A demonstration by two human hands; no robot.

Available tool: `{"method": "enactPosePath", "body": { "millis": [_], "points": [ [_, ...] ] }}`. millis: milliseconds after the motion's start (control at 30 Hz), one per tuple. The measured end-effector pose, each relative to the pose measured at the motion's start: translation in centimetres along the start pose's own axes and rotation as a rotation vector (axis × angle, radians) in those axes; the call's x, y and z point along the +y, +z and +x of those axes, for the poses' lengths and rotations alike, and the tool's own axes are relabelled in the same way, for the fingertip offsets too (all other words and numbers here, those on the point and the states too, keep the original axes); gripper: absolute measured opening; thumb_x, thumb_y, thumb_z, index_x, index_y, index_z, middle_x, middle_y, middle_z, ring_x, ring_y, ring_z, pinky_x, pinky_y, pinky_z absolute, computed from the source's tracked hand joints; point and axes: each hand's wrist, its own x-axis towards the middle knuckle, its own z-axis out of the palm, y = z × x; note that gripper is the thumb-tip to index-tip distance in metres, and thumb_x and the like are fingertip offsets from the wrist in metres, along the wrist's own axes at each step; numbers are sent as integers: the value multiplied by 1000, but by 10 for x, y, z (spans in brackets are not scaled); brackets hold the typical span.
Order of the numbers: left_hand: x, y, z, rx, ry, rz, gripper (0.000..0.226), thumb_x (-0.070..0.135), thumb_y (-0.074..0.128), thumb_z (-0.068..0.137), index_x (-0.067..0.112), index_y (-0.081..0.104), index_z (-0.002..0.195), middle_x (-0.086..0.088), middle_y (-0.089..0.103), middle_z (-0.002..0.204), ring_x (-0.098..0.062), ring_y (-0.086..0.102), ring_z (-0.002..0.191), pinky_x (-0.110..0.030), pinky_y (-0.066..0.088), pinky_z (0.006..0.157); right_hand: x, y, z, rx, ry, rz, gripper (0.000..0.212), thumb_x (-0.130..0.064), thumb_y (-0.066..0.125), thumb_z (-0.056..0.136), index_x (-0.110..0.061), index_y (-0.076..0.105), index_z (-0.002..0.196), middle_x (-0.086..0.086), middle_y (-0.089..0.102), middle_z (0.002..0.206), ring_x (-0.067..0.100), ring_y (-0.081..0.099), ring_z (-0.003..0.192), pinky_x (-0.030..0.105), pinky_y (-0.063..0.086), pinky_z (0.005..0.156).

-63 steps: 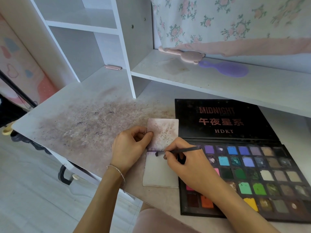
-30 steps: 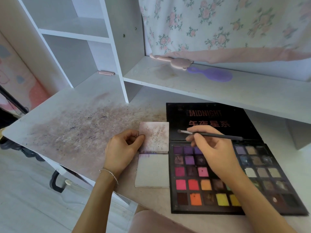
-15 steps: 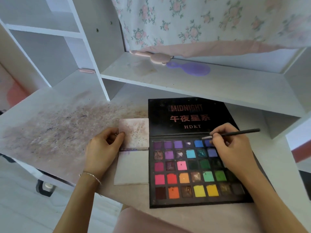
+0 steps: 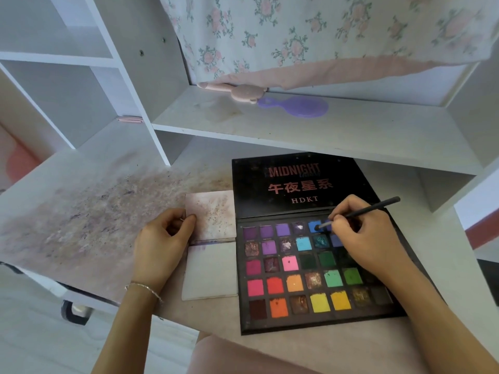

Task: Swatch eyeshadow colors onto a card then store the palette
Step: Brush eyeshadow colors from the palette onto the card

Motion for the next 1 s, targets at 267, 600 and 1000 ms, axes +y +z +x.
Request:
{"method": "enactPosePath", "body": {
  "millis": [267, 600, 1000],
  "points": [
    [-1, 1, 1, -23, -14, -28, 8, 21, 64, 83, 21, 64, 75, -3, 64, 68, -24, 58, 68, -32, 46, 67, -1, 0, -2, 16, 1, 26, 27, 0, 53, 81, -23, 50, 66, -1, 54, 60, 1, 53, 54, 12, 42, 45],
    [-1, -1, 1, -26, -31, -45, 7, 22, 65, 83, 19, 65, 76, -1, 63, 67, -21, 57, 65, -29, 44, 63, -28, 24, -7, -63, -34, 221, 20, -3, 56, 84, -22, 59, 78, -3, 65, 73, 6, 63, 72, 19, 53, 65],
    [2, -2, 0, -13, -6, 3, 13, 26, 64, 82, 35, 61, 72, 13, 61, 61, -3, 56, 60, -20, 36, 52, -64, 98, -3, -326, -28, 297, 18, -13, 55, 85, -29, 57, 77, -2, 67, 75, 12, 64, 75, 26, 55, 72]
  ]
}}
